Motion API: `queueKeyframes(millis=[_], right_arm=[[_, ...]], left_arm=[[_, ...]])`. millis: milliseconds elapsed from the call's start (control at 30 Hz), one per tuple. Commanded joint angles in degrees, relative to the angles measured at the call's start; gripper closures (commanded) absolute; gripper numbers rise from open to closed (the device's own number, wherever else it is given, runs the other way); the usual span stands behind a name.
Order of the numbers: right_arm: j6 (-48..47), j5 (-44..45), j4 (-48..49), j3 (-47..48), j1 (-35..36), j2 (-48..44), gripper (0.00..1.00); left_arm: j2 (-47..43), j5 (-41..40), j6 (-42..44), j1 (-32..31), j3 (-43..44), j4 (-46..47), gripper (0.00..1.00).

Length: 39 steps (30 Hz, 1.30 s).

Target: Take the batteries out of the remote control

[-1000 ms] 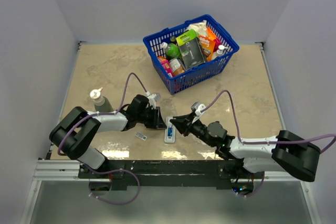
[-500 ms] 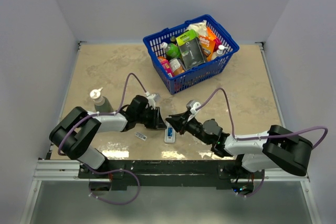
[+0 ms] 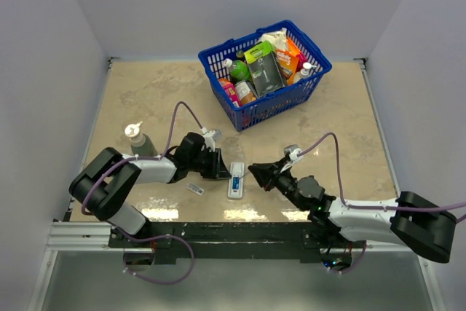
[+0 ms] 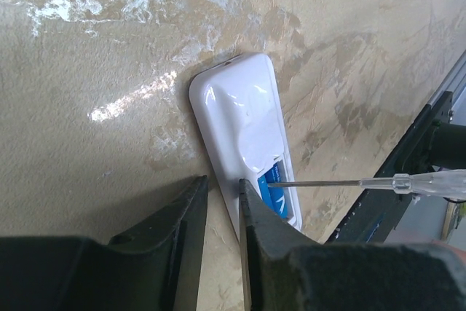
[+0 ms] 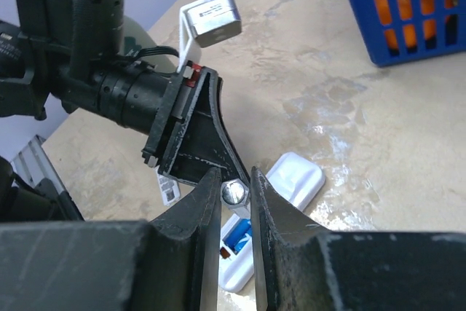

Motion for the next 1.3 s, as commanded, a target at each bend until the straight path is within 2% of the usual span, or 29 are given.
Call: queueKeyframes(millis=[0, 300, 467, 600, 767, 900, 1100, 1267], right_arm=[[7.19, 2.09, -9.40, -7.32, 1.08, -2.37, 0.85], [6.76, 2.20, -9.14, -7.42, 1.08, -2.80, 0.87], [-3.32, -3.07, -15.72, -0.31, 1.08, -4.75, 0.89], [-9.94, -6.94, -20.91, 6.73, 1.08, 0.43, 0.91], [-12.32, -15.37, -18.02, 11.39, 0.99, 11.31, 0.90], [-13.54, -18.01, -16.26, 14.20, 1.34, 17.83, 0.90], [-16.62, -17.15, -17.58, 16.14, 4.76, 21.80, 0.91], [-16.71, -16.18, -13.71, 14.03, 6.61, 22.33, 0.92]], left_arm=[[1.98, -1.24, 0.00, -0.82, -1.28, -1.75, 0.72], [-1.97, -4.76, -0.17, -0.82, -2.33, -4.74, 0.72], [-5.49, -5.98, -1.31, -0.82, -2.34, -5.70, 0.72], [-9.96, -7.04, -2.19, -0.73, -1.64, -6.84, 0.69], [-11.03, -7.65, -1.05, -0.73, 0.56, -8.78, 0.66], [-10.86, -7.74, -0.53, -0.47, 1.88, -9.57, 0.65], [-11.12, -7.39, -0.35, 0.85, 2.06, -9.75, 0.64], [-10.24, -6.87, 0.00, 1.64, 2.32, -9.84, 0.64]])
